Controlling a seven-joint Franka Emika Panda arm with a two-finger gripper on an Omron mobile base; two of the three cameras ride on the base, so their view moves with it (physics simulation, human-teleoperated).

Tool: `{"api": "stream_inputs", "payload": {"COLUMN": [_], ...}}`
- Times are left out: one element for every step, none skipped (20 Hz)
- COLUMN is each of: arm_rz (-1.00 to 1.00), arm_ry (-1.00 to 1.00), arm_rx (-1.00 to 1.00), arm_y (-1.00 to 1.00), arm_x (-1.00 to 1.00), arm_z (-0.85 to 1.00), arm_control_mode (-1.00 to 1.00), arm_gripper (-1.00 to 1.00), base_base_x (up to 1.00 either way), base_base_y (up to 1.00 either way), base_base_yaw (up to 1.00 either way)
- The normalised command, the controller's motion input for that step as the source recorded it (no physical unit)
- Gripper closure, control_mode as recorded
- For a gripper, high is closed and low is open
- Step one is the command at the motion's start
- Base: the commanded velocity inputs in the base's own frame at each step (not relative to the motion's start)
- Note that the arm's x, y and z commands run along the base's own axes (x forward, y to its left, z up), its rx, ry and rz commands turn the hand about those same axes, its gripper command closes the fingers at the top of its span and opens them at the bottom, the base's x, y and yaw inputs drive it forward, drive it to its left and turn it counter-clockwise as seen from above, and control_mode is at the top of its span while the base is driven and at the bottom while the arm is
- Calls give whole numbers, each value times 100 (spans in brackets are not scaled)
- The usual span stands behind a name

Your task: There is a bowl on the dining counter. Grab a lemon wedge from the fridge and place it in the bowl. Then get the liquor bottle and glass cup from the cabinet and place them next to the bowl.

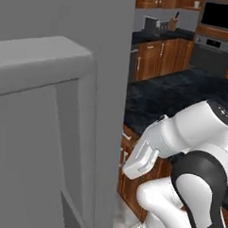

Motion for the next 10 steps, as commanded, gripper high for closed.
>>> {"api": "stream_inputs", "payload": {"arm_rz": [0, 0, 0, 0, 0, 0, 0, 0, 0, 0], "arm_ry": [0, 0, 0, 0, 0, 0, 0, 0, 0, 0], "arm_rx": [0, 0, 0, 0, 0, 0, 0, 0, 0, 0], "arm_y": [0, 0, 0, 0, 0, 0, 0, 0, 0, 0], "arm_x": [0, 0, 0, 0, 0, 0, 0, 0, 0, 0], "arm_z": [0, 0, 0, 0, 0, 0, 0, 0, 0, 0], "arm_control_mode": [100, 100, 100, 100, 100, 100, 100, 100, 100, 100], "arm_gripper": [-100, -100, -100, -100, -100, -100, -100, -100, -100, -100], "base_base_x": [66, 56, 51, 45, 40, 38, 35, 33, 33, 34], "base_base_y": [40, 48, 55, 65, 71, 84, 85, 86, 88, 92], "base_base_yaw": [7, 0, -11, -22, -32, -35, -36, -37, -37, -37]}}
